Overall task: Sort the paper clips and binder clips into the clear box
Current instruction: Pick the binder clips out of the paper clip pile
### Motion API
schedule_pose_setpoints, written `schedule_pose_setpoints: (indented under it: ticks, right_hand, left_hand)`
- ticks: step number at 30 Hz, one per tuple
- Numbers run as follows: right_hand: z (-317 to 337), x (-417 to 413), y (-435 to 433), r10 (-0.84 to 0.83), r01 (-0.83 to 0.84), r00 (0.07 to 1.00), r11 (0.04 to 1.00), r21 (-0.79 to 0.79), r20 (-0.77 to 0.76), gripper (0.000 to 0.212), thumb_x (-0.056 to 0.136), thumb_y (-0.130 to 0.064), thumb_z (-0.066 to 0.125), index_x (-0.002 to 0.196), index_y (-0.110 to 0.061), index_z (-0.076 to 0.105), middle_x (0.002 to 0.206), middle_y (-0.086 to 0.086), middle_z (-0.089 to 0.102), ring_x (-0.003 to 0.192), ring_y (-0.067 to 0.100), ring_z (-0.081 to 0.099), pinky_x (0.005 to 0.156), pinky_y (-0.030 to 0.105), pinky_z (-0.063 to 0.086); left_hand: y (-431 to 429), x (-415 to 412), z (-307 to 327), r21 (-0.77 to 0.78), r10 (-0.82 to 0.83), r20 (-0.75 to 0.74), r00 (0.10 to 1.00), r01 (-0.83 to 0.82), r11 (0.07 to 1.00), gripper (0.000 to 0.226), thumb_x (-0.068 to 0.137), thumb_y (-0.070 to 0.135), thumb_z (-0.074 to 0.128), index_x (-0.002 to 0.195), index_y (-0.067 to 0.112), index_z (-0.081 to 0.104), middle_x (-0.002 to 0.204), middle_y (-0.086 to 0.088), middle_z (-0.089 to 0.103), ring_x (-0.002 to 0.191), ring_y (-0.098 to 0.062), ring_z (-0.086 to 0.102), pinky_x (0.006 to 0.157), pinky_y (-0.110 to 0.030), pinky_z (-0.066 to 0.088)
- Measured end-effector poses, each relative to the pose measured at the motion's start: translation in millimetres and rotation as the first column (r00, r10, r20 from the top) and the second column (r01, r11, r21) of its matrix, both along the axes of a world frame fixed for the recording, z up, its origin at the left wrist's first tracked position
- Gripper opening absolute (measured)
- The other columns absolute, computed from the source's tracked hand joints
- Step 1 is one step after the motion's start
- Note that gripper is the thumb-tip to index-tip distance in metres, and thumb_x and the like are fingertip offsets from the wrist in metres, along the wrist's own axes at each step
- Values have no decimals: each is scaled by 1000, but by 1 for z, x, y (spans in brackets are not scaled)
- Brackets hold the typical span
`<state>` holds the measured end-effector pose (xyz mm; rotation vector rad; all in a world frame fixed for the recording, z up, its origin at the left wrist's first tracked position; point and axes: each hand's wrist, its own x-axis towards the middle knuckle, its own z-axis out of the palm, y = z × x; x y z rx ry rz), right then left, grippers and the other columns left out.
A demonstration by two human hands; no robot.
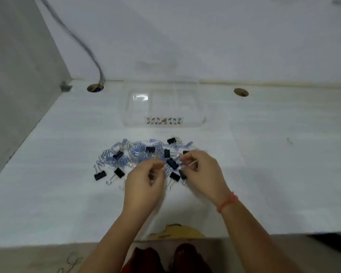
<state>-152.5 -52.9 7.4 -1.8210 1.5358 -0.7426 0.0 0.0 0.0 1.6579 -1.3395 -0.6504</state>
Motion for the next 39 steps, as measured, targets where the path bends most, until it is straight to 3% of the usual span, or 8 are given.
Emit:
schedule_pose_setpoints:
  ticks: [2, 13, 16, 19, 24, 30, 35, 39]
  right_hand:
    - [-13, -2, 6, 41, -63, 973, 994, -88, -228, 32, 82, -5, 57, 108, -20, 67, 98, -1, 58, 86, 13, 54, 79, 22, 42]
    - [-29, -14, 6, 159, -245, 891, 957, -156, -425, 23, 88, -21, 55, 109, -13, 56, 106, 5, 52, 99, 26, 53, 75, 32, 39]
    - [-30, -19, 5, 50, -113, 954, 974, -198, -295, 21, 89, -23, 55, 107, -12, 54, 103, 3, 54, 96, 21, 51, 75, 28, 40]
    - [-24, -21, 1, -115, 119, 987, 993, -22, 114, 17, 91, -18, 56, 106, -11, 57, 87, -3, 57, 80, 13, 53, 69, 21, 40]
    - [-12, -23, -7, -444, 76, 569, 867, 493, 692, 16, 97, -9, 40, 100, -13, 56, 78, 8, 59, 64, 15, 48, 60, 26, 42]
    - [-10, -35, -18, -623, -147, 179, 748, 647, 761, 27, 97, -32, 47, 97, -8, 59, 76, 9, 55, 68, 19, 53, 54, 25, 54]
    - [-14, -30, -20, -592, -111, 305, 755, 646, 746, 22, 95, -29, 52, 84, -11, 57, 72, 6, 56, 64, 16, 54, 51, 21, 53]
    - [-16, -28, -16, -501, -71, 506, 787, 613, 702, 23, 96, -26, 51, 75, -15, 51, 64, 2, 54, 55, 13, 50, 47, 20, 45]
  left_hand:
    - [7, -4, -13, -26, -32, 195, 980, 37, 999, 21, 91, 15, 56, 108, 19, 69, 100, 8, 66, 87, -6, 60, 76, -20, 48]
    - [-7, -15, -28, 50, -155, 583, 798, 155, 987, 30, 89, 20, 53, 116, 23, 67, 107, 0, 68, 102, -26, 49, 87, -36, 38]
    - [-11, -12, -26, 61, -158, 616, 772, 153, 986, 28, 89, 27, 55, 115, 28, 66, 103, 1, 61, 103, -24, 47, 86, -34, 35]
    - [-16, -14, -25, 73, -177, 646, 743, 170, 983, 28, 89, 31, 54, 115, 31, 64, 103, 1, 52, 105, -23, 43, 86, -33, 31]
    - [-19, -19, -24, 72, -189, 657, 730, 188, 979, 21, 91, 30, 53, 108, 26, 64, 109, 2, 51, 107, -21, 41, 88, -31, 29]
    - [-18, -8, -22, -50, -120, 560, 820, 178, 983, 9, 87, 22, 61, 91, 18, 68, 98, 1, 58, 99, -25, 48, 83, -31, 32]
    - [-9, -10, -14, 218, -242, 527, 814, 146, 965, 36, 78, 42, 68, 106, 19, 64, 103, 0, 55, 102, -20, 48, 83, -31, 40]
    - [-11, -19, -9, 264, -268, 539, 798, 142, 954, 18, 78, 30, 69, 89, 17, 63, 96, 0, 57, 87, -17, 53, 68, -25, 34]
